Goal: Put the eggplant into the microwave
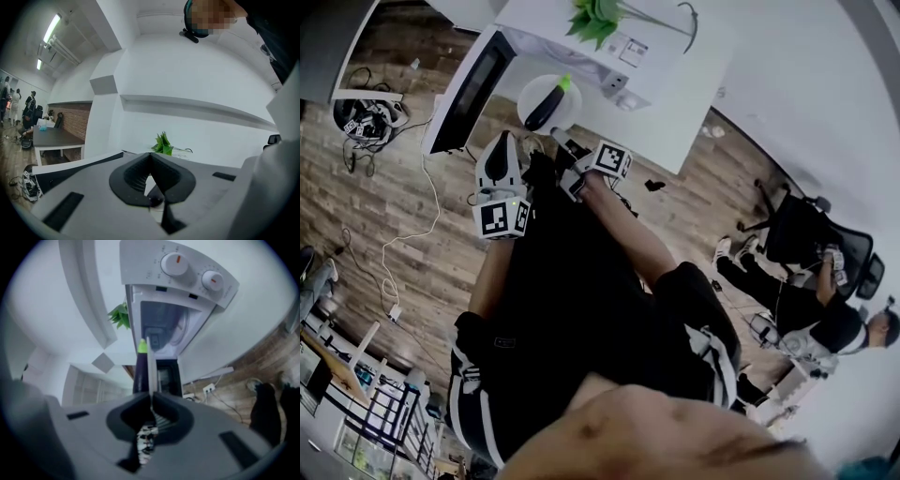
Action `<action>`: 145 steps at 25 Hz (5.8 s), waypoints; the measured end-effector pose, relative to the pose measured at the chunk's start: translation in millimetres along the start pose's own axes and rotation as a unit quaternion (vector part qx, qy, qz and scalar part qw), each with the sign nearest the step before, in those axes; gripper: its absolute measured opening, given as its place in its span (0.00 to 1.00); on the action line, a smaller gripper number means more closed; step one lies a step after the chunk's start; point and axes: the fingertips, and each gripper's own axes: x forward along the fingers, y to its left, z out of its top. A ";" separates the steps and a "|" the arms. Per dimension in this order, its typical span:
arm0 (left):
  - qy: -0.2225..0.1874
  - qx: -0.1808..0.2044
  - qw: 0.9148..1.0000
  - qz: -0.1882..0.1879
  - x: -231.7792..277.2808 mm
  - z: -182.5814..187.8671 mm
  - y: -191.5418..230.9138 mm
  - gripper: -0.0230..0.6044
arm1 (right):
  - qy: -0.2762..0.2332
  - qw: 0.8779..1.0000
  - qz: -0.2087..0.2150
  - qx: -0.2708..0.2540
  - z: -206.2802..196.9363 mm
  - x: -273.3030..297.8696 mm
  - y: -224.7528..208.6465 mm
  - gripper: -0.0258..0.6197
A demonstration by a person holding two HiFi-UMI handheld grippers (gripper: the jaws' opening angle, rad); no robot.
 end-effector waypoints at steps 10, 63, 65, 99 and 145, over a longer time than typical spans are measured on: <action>0.001 0.003 1.000 -0.007 26.4 -2.6 6.6 0.09 | -0.015 1.000 0.002 -0.017 19.5 24.7 -13.7 0.10; 0.014 -0.019 1.000 -0.010 73.3 -30.4 48.4 0.09 | -0.189 0.982 -0.009 0.024 138.1 103.4 -89.0 0.10; 0.014 -0.020 1.000 -0.008 73.1 -31.1 49.5 0.09 | -0.193 0.981 -0.008 0.026 141.7 105.3 -91.6 0.10; 0.023 -0.029 0.999 -0.002 79.4 -35.3 60.5 0.09 | -0.238 0.968 0.009 0.073 172.5 122.0 -99.2 0.10; 0.022 -0.031 0.999 -0.021 76.2 -35.0 43.5 0.09 | -0.073 0.837 -0.312 -0.443 145.9 100.6 -98.3 0.09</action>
